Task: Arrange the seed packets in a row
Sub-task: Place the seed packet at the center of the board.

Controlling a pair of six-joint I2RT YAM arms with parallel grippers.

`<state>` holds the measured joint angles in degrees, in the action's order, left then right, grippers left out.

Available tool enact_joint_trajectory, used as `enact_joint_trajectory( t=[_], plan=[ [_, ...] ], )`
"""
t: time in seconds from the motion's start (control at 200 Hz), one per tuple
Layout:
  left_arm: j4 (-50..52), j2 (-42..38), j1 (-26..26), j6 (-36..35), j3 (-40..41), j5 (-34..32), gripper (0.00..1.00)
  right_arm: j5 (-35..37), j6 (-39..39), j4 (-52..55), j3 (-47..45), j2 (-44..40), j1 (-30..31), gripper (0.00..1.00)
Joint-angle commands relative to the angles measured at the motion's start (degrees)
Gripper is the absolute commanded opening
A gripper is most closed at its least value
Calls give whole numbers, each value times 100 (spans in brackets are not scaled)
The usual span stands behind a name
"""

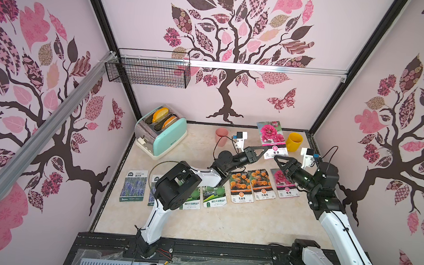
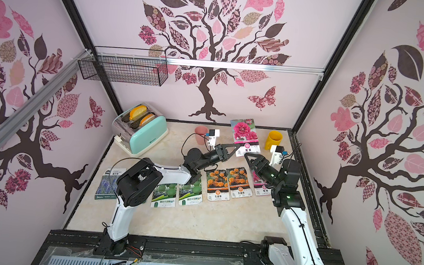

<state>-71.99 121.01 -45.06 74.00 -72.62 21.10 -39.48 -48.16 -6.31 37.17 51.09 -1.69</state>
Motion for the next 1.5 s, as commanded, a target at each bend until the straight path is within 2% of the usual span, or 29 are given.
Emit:
enact_joint_trajectory(
  t=[0.0,0.295,0.45,0.57,0.675,0.855,0.93,1.05,1.245,1.496],
  plan=[
    [-202,-165,-55,77,2,184,0,-126,-9,-308,253,100,35,70],
    [-211,-173,-252,203,-77,199,0,-23,43,-713,294,353,152,55],
    [-210,-214,-303,212,-55,158,0,48,-24,-876,336,455,160,31],
    [-211,-227,-295,234,-15,78,0,199,14,-890,297,412,161,18],
    [-214,-210,-303,239,-7,78,0,332,66,-891,249,359,161,0],
    [-205,-284,-259,172,222,-81,0,743,311,-621,164,219,161,0],
    [-202,-352,-186,109,359,-113,22,974,501,-358,176,187,152,0],
    [-158,-595,31,106,829,-166,36,1484,890,358,335,289,111,0],
    [330,-1206,372,-114,1659,6,39,1677,1198,984,509,973,-565,0],
    [1031,-1844,292,-885,2227,352,39,1705,1403,1304,564,1721,-1563,0]
  ],
)
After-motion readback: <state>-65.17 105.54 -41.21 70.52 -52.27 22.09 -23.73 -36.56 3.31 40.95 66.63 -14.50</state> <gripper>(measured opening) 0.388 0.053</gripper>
